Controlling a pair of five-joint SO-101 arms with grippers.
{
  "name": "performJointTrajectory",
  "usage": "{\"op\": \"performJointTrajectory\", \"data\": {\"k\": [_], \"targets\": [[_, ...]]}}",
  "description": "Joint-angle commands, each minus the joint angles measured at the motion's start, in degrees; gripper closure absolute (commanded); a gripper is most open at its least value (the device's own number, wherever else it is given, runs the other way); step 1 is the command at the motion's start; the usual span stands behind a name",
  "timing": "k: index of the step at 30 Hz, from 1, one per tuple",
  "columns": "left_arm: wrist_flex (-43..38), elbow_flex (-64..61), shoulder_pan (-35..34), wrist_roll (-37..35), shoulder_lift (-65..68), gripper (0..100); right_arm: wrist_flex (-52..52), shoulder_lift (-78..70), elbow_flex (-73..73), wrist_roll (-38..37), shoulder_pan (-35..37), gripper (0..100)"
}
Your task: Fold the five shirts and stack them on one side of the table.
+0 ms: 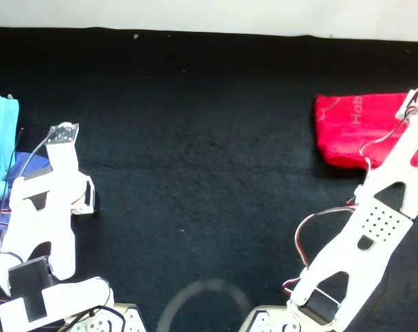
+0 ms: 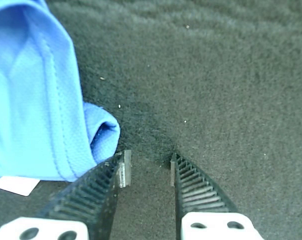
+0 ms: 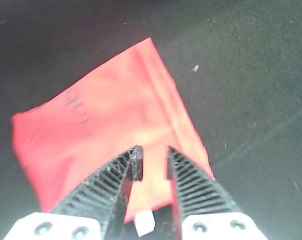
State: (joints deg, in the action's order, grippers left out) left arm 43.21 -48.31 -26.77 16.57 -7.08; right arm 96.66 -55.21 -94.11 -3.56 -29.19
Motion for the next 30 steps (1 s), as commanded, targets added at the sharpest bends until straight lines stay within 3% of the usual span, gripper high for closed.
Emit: {"op": "performJointTrajectory", "data": {"k": [1, 7, 11, 19, 21, 30], "targets": [[-2.2, -0.1, 0.9, -0.3, 0.2, 85, 4.5, 9.9, -5.8, 0.4, 1.6, 95.0], [-2.1, -0.1, 0.9, -0.3, 0.2, 85, 4.6, 19.1, -5.4, 0.4, 2.1, 95.0], [-2.1, -0.1, 0.9, -0.3, 0.2, 85, 4.6, 30.4, 6.1, 0.4, 2.1, 95.0], [-2.1, -0.2, 0.9, -0.3, 0.2, 85, 4.2, 61.7, 57.0, 0.4, 2.4, 95.2], [-2.1, -0.2, 0.9, -0.3, 0.2, 85, 2.5, 67.8, 69.3, 0.3, 4.3, 99.0], [-2.0, -0.2, 0.9, -0.3, 0.2, 85, -23.5, 94.0, 127.1, -6.4, 12.6, 98.9]]}}
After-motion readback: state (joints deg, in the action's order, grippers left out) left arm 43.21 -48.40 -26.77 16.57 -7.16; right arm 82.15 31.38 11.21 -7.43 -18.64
